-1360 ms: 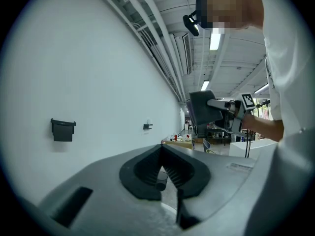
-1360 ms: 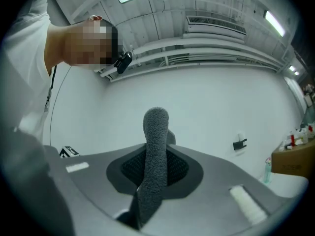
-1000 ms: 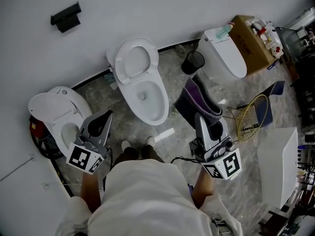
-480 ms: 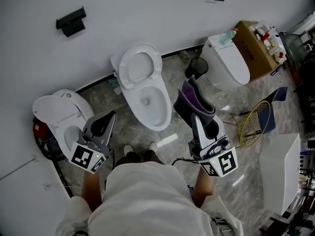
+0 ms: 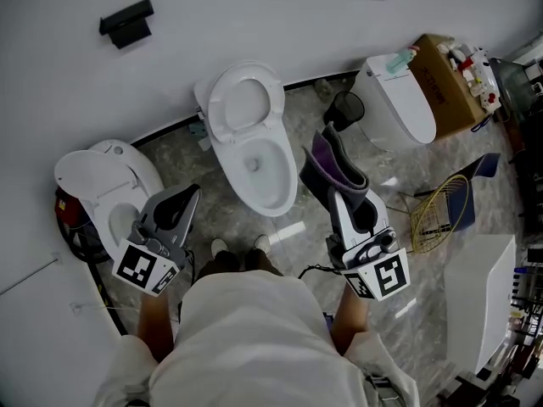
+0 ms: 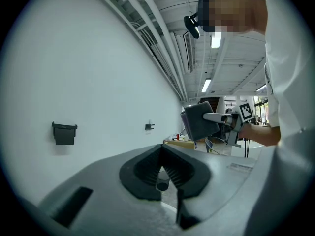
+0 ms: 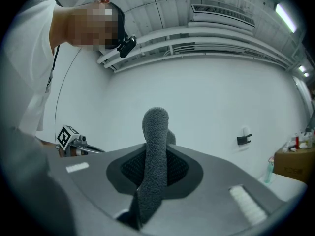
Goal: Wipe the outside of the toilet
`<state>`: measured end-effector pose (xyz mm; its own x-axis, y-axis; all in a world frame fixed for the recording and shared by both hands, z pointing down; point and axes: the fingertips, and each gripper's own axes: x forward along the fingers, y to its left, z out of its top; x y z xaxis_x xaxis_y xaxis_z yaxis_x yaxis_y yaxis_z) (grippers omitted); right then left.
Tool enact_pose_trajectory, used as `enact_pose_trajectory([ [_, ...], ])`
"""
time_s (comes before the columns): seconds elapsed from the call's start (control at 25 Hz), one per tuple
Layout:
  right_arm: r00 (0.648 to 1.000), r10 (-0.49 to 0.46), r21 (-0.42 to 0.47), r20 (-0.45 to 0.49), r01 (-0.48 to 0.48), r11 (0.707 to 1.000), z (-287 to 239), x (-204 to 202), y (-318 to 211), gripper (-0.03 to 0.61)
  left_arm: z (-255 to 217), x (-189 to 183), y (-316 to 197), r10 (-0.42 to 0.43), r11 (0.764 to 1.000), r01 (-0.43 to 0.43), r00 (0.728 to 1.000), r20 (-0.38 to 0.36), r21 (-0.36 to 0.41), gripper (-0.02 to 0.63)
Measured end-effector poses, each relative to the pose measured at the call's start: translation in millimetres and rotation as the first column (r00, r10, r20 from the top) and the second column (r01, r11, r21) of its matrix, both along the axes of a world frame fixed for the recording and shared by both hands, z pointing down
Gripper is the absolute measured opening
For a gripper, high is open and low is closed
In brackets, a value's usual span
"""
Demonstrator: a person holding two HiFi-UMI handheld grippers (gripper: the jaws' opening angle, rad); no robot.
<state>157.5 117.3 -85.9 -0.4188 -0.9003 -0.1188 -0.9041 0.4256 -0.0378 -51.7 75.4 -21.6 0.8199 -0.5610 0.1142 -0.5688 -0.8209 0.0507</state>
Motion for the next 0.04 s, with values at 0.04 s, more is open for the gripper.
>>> enact_pose_trajectory([
  [0.04, 1.0, -0.003, -0.003, 0.0, 0.003, 1.0, 2.8, -0.7, -1.4, 0.06, -0.5, 0.2, -0.8, 0.005, 1.0, -0.005, 1.0, 0.001, 0.002, -0.002],
])
